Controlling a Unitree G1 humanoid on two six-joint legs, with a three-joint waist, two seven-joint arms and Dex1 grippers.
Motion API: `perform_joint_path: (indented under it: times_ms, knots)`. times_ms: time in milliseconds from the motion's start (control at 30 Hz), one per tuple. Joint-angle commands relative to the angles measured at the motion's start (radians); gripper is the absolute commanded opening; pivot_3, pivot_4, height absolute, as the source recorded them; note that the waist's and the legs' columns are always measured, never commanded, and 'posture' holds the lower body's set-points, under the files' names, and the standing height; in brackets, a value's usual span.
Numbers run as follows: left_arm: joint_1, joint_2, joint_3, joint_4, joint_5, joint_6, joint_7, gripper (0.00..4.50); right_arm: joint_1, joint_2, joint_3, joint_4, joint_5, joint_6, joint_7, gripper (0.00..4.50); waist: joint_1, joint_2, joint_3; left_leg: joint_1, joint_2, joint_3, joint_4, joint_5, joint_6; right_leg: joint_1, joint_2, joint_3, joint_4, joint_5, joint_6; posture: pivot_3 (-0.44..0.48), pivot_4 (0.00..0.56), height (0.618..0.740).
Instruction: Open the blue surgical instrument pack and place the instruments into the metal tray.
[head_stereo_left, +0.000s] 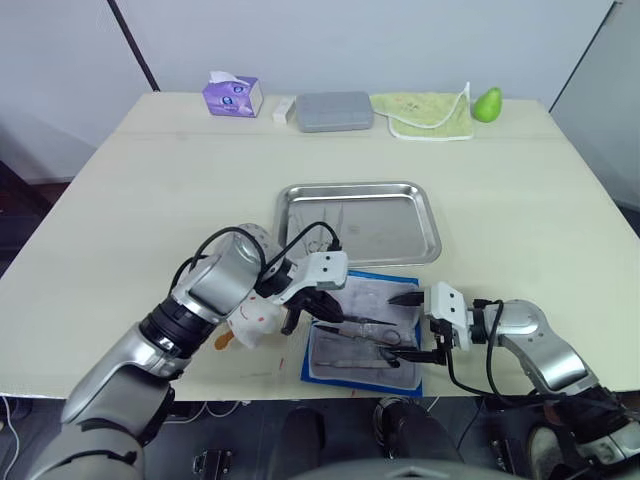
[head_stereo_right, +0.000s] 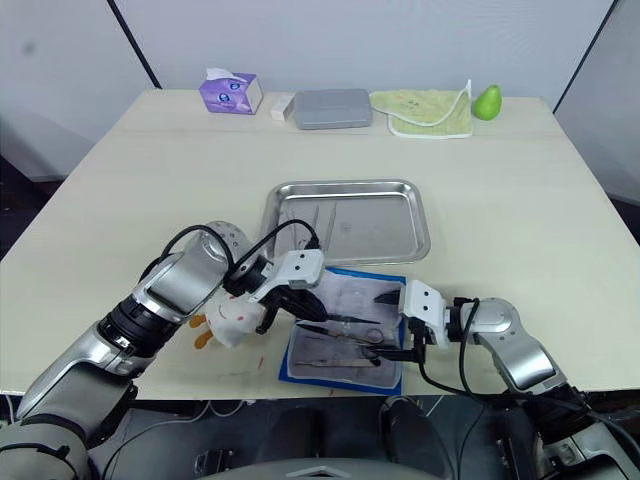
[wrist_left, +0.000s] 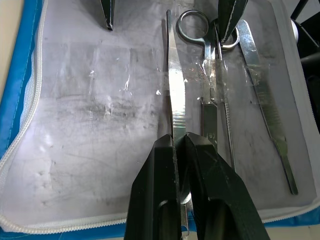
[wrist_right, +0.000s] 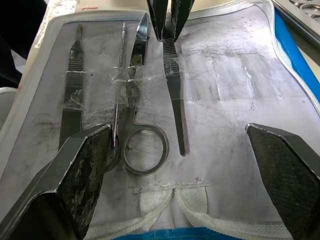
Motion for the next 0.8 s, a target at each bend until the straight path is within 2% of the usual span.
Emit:
perform_joint_path:
  times_ms: [33,467,800]
  knots:
    - [-0.056,0.016,0.045,-0.055,-0.046,0.009,-0.029,0.06,0.049,-0.008,0.108,0.111,-0.132,0.082,-0.035,4.5,0.0,0.0,0.0,0.0,0.0,0.0,0.0,0.0,0.0,0.0,0.0,0.0,0.0,0.0,0.0,0.0,0.15,0.74]
    - [-0.086,0.054,0.05,-0.06,-0.065,0.036,-0.063,0.06,0.048,0.011,0.111,0.123,-0.141,0.071,-0.041,4.5,0.0,0.0,0.001,-0.001,0.009,0.001,0.0,0.0,0.0,-0.003,0.009,0.002,0.0,0.002,-0.005,0.0,0.15,0.74]
    - [-0.045,0.194,0.094,-0.039,-0.091,-0.024,-0.09,0.06,0.048,0.018,0.11,0.135,-0.141,0.055,-0.047,4.5,0.001,0.0,0.001,-0.001,0.013,0.002,-0.001,0.0,0.0,-0.005,0.014,0.002,0.001,0.003,-0.01,0.0,0.15,0.74]
